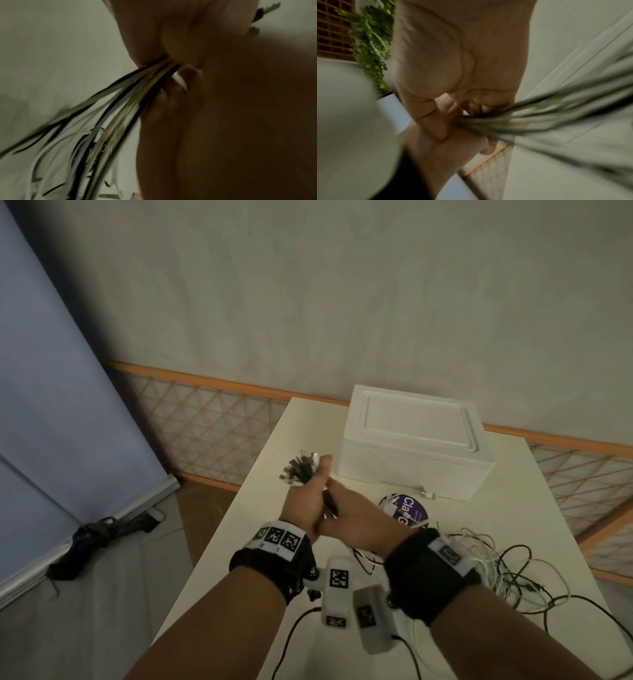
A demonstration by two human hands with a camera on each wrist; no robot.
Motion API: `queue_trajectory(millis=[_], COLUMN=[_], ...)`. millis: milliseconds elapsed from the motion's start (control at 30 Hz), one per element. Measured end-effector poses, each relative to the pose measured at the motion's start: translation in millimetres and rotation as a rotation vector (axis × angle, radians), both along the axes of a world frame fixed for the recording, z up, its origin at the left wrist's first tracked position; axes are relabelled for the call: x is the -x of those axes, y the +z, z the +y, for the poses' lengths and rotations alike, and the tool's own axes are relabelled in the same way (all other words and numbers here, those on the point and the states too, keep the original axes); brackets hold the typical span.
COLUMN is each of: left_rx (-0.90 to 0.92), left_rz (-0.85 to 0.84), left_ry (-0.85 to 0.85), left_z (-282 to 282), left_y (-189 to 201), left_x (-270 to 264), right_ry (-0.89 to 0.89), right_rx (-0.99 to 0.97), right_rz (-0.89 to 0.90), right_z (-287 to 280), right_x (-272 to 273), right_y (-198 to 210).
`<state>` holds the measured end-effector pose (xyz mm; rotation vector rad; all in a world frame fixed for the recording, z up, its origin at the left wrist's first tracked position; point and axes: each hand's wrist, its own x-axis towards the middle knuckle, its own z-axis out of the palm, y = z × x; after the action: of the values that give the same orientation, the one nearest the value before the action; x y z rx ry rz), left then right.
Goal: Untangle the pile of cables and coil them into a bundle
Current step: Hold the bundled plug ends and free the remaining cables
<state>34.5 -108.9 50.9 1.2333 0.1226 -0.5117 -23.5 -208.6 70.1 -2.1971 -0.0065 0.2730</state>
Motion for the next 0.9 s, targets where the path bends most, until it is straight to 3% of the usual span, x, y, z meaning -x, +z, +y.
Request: queue_trajectory(millis=[67,267,400,433,567,733,833,900], left_rx=[-0.006,0.039,0.364,0.376,-0.01,-0.207,-0.228,-0.086], left_rz=[-0.011,-0.111,-0.087,-0.11,-0.409,-0.493,-0.47,-0.326], left_ry=[-0.076,-0.132,-0.069,-0.073,-0.174,-0.022,-0.014,-0.097], left_z=[3,17,40,44,40,19,18,21], left_y=[2,0,1,3,6,5,7,12], left_x=[-3,-4,-15,-19,-24,-15,-15,-19], right_ry=[0.011,0.063,0.017,0.005,0.043,0.104,0.066,-0.066], right_rx=[0.002,0.323,0.5,0.547,0.658,0.613,0.572,0.524], right_rz=[-0.097,-0.338,-0.28,-0.259,-0.262,-0.199,-0.12,-0.198], right_z=[16,17,9,8,10,23,27,26], right_x=[-10,-13,-15,-15,-15,-27,-26,-28], right_y=[-7,-18,-19,-20,-17,2,0,-3])
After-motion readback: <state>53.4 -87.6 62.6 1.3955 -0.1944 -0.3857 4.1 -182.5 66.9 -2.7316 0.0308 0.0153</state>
